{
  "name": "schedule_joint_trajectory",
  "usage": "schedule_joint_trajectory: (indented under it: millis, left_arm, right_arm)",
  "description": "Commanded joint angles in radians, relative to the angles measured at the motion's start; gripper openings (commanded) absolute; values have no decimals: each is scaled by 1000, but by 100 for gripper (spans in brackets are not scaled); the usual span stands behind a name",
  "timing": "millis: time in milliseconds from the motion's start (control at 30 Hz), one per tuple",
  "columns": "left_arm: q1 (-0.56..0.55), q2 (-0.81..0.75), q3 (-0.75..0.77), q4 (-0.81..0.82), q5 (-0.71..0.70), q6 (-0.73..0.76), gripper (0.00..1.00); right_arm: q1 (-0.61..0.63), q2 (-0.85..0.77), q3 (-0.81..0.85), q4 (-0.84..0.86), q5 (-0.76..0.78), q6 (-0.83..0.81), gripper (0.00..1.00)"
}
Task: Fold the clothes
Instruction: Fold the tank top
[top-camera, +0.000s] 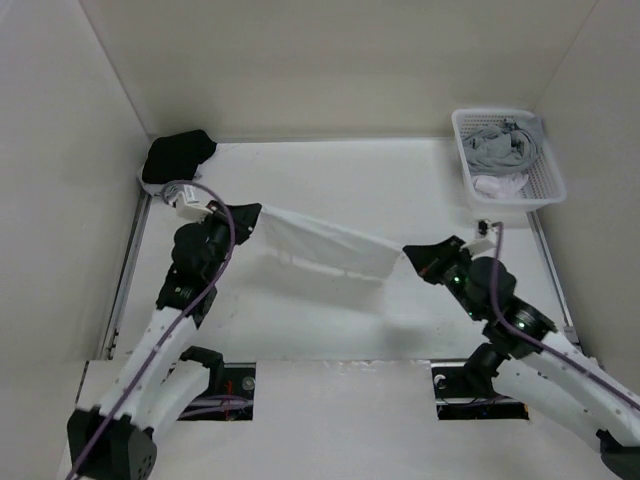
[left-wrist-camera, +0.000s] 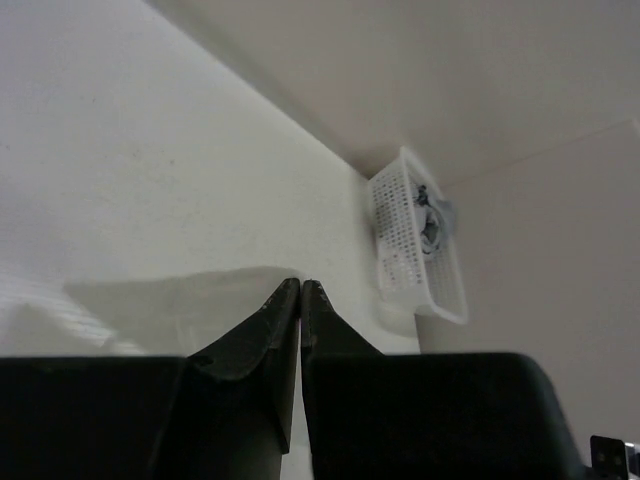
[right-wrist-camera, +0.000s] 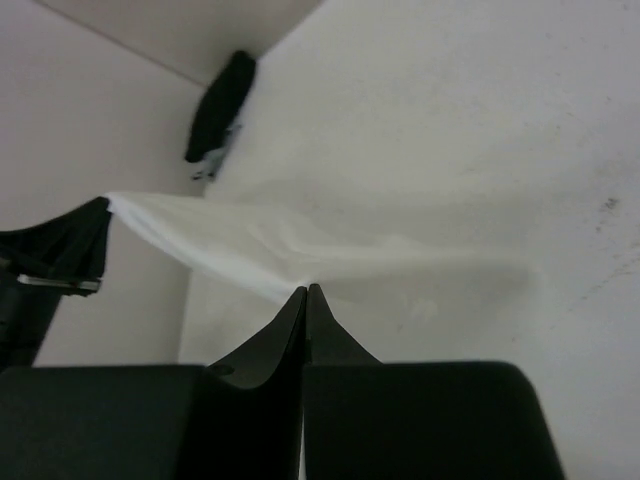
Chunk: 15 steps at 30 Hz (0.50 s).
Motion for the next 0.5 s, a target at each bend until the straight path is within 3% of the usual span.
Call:
schedule_joint_trajectory:
  millis: [0,133,267,467]
  left_arm:
    - [3,-211,59,-271,-11,24,0]
    - [0,-356,165,-503,-17,69,1]
    - [27,-323,147,-529,-14,86,2]
    - [82,-10,52,-286,34,57,2]
  right_arm:
    - [72,-146,151,-347,107,-59,0]
    - [184,-201,252,-475,146,-44,1]
    - [208,-109,255,-424,134,-73,2]
    - [-50,166,145,-90,-137,-140,2]
